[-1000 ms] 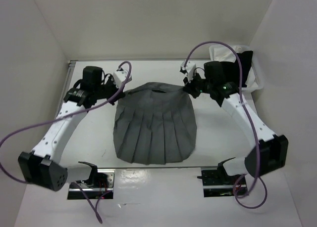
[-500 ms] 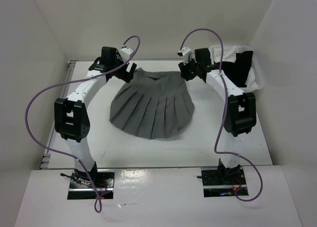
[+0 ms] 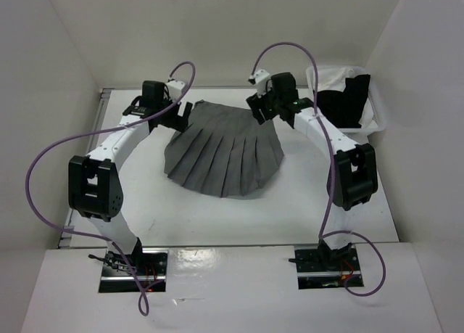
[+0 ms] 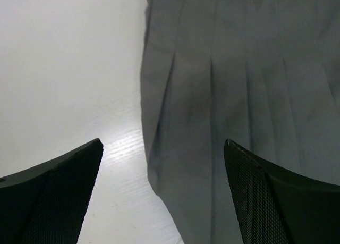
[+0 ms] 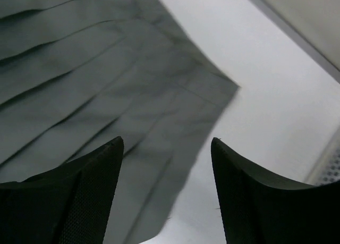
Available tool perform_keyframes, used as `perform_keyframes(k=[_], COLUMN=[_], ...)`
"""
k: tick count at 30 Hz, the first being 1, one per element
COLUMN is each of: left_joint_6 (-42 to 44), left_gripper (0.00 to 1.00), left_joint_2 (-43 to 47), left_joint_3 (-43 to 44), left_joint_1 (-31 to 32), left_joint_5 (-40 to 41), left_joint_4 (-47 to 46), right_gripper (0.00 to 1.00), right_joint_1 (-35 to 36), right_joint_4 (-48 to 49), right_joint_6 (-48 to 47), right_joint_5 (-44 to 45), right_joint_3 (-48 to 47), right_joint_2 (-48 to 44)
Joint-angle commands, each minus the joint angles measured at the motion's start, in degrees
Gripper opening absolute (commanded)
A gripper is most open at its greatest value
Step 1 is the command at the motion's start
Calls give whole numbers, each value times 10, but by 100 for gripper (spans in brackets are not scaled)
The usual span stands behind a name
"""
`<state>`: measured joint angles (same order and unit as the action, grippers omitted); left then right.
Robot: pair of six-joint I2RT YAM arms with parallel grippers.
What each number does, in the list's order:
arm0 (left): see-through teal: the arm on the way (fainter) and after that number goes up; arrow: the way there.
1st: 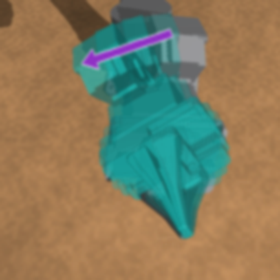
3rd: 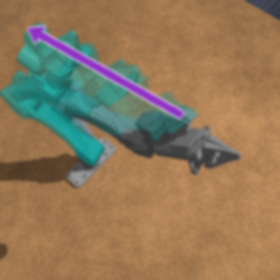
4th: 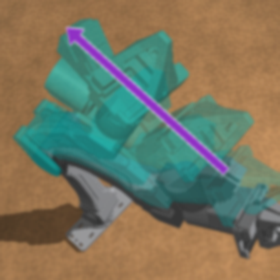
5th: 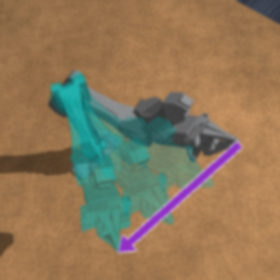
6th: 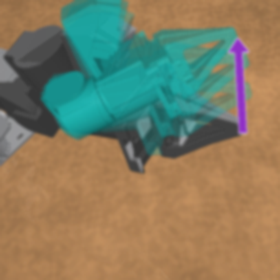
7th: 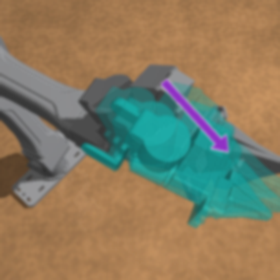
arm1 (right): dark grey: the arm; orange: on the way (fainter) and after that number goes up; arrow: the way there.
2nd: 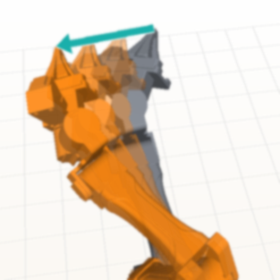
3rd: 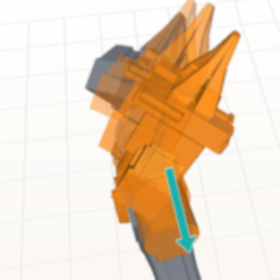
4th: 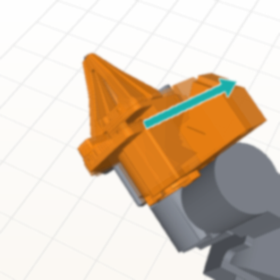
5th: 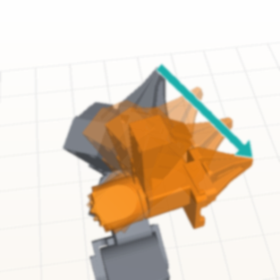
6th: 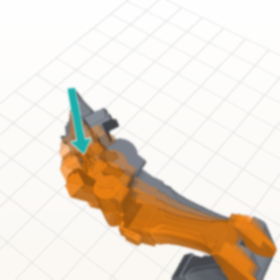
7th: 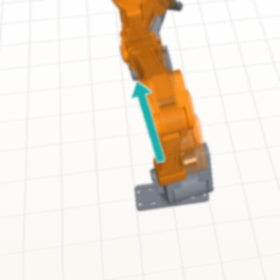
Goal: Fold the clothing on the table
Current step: Flatten the skirt out
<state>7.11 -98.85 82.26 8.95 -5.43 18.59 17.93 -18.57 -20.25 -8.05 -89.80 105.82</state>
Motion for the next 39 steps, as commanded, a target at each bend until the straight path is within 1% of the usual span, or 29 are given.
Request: perform_keyframes(k=[1, 4, 7, 8, 9, 12, 14, 19, 21, 23, 24, 25, 26, 29, 31, 35, 36, 37, 38, 39], left_joint_6=[-13, -8, -8, -8, -8, -3, -3, -3, -3, 4, 4, 10, 10, 15, 15, -3, -3, -3, -9, -9], left_gripper=[100, 100, 100, 99, 99, 96, 96, 96, 90, 79, 71, 61, 37, 2, 0, 0, 2, 7, 30, 39], left_joint_2=[-27, -63, -98, -106, -118, -129, -129, -124, -144, -155, -163, -163, -168, -174, -160, -115, -105, -85, -74, -66], left_joint_3=[-14, -8, 4, 4, 4, -3, -15, -40, -40, -40, -40, -40, -40, -21, 3, 101, 126, 174, 197, 218], left_joint_1=[12, 12, 12, 12, 12, 2, -4, -10, -10, -10, -10, -10, -10, -10, -5, 1, 1, 1, 1, 1], left_joint_5=[22, 35, 30, 30, 42, 42, 42, 31, 19, 0, -7, -14, -20, -37, -27, 60, 100, 124, 145, 187], left_joint_4=[27, 36, 50, 57, 65, 70, 75, 78, 92, 115, 122, 137, 144, 184, 216, 269, 282, 299, 307, 320], right_gripper=[73, 73, 73, 73, 73, 73, 73, 73, 73, 73, 73, 73, 73, 73, 73, 73, 73, 73, 73, 73], right_joint_1=[40, 47, 40, 40, 26, 18, 1, -4, -4, -4, -4, -4, -4, -4, -4, -4, -4, -4, -4, -4], right_joint_4=[-49, -74, -85, -85, -85, -85, -85, -85, -85, -85, -85, -85, -85, -73, -73, -73, -73, -73, -73, -73], right_joint_6=[-15, -15, -15, -15, -15, -21, -27, -27, -27, -27, -27, -27, -27, -22, -16, -16, -16, -16, -16, -16], right_joint_5=[12, 12, 30, 30, 30, 23, 17, 7, -5, -5, -5, -5, -5, -5, -5, -11, -11, -11, -11, -11], right_joint_3=[17, 17, 51, 70, 81, 117, 134, 155, 161, 161, 167, 173, 173, 184, 184, 190, 190, 190, 190, 190], right_joint_2=[-26, -21, -26, -37, -44, -76, -97, -128, -136, -143, -151, -157, -157, -163, -163, -163, -168, -168, -175, -175])
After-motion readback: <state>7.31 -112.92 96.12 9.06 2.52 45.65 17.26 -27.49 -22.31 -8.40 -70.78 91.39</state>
